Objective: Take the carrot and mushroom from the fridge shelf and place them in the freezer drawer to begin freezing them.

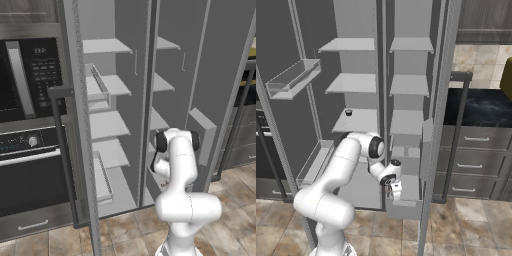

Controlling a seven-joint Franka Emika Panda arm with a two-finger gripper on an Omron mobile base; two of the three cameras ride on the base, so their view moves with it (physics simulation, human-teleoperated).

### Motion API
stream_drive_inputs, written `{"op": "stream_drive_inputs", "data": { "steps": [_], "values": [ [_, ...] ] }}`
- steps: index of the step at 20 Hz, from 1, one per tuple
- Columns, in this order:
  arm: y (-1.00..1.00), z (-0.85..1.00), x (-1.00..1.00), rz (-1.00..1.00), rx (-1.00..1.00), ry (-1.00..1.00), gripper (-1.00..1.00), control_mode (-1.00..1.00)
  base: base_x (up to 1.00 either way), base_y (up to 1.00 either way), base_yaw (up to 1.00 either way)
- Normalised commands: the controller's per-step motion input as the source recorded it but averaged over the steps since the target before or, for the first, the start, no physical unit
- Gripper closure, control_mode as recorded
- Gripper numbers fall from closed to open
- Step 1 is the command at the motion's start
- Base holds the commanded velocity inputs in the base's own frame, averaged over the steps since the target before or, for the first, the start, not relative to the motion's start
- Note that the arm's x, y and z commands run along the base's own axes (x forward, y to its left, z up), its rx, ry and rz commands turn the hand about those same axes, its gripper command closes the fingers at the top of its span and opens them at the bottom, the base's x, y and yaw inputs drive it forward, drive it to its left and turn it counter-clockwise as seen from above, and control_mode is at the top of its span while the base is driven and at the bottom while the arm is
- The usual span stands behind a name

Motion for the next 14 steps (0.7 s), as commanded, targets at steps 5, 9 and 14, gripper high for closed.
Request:
{"op": "stream_drive_inputs", "data": {
  "steps": [5,9,14],
  "values": [
    [0.00,-0.56,0.04,0.00,0.00,0.00,1.00,-1.00,0.00,0.00,0.00],
    [-0.02,-0.24,0.01,0.00,0.00,0.00,1.00,-1.00,0.00,0.00,0.00],
    [-0.24,0.08,0.17,0.00,0.00,0.00,1.00,-1.00,0.00,0.00,0.00]
  ]
}}
